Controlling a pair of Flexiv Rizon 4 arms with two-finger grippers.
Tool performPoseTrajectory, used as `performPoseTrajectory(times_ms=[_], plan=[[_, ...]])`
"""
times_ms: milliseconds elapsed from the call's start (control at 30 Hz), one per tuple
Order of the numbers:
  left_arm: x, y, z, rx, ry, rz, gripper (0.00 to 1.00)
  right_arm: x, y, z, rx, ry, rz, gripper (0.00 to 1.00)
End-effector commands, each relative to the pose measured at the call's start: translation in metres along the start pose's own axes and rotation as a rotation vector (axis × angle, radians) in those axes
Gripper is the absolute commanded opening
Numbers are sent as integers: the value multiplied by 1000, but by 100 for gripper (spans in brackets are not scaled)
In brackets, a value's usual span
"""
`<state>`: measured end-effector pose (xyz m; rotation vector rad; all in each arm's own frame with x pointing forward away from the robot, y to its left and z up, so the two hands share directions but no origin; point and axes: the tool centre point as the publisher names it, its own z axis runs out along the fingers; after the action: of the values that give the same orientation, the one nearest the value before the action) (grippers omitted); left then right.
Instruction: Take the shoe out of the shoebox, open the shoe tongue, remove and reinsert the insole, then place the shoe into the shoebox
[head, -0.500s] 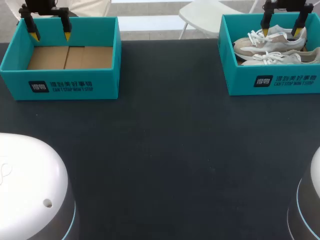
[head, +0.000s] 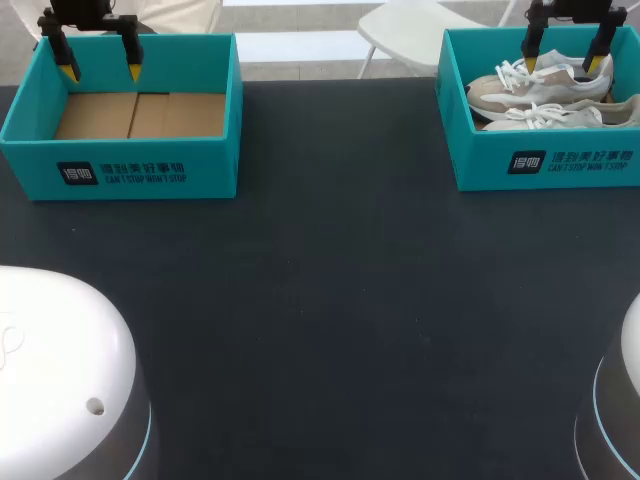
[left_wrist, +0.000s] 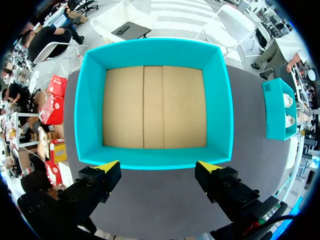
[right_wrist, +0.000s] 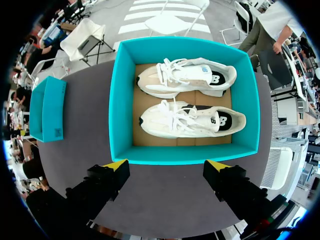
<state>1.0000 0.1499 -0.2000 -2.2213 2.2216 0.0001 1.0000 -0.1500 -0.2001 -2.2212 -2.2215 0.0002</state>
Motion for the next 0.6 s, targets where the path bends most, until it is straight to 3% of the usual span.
performPoseTrajectory(times_ms=[33,533,600], plan=[[0,0,0,0,0,0,100,0,0,0,0,0,0,100],[0,0,0,0,0,0,100,0,0,0,0,0,0,100],[0,0,0,0,0,0,100,-20,5,4,-52,20,5,100]])
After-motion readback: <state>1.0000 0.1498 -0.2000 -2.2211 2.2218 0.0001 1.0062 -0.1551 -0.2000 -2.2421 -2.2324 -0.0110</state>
